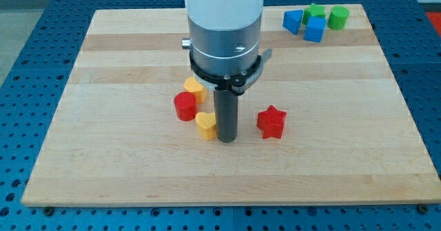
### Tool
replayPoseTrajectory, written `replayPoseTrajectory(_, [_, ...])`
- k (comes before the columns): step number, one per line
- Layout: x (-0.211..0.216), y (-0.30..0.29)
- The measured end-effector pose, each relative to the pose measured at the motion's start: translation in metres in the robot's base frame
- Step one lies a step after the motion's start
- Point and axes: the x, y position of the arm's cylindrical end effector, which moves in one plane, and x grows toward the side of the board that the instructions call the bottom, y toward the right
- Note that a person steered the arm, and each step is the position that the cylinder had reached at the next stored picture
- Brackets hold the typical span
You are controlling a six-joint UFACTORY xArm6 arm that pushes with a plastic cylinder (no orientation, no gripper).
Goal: Move the yellow heart closer to the red circle
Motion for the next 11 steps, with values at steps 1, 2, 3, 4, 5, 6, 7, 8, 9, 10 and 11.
replayPoseTrajectory(1, [0.0, -0.007])
replayPoseTrajectory(2, [-0.008, -0.009])
replayPoseTrajectory(3, [-0.015, -0.009])
replayPoseTrajectory(4, [-0.027, -0.004])
replayPoseTrajectory(5, [-0.032, 0.005])
replayPoseTrajectory(6, [-0.032, 0.005])
replayPoseTrajectory(7, [-0.032, 0.003])
replayPoseTrajectory(8, [-0.032, -0.003])
replayPoseTrajectory(9, [-0.031, -0.009])
replayPoseTrajectory(10, [-0.026, -0.017])
replayPoseTrajectory(11, [-0.026, -0.02])
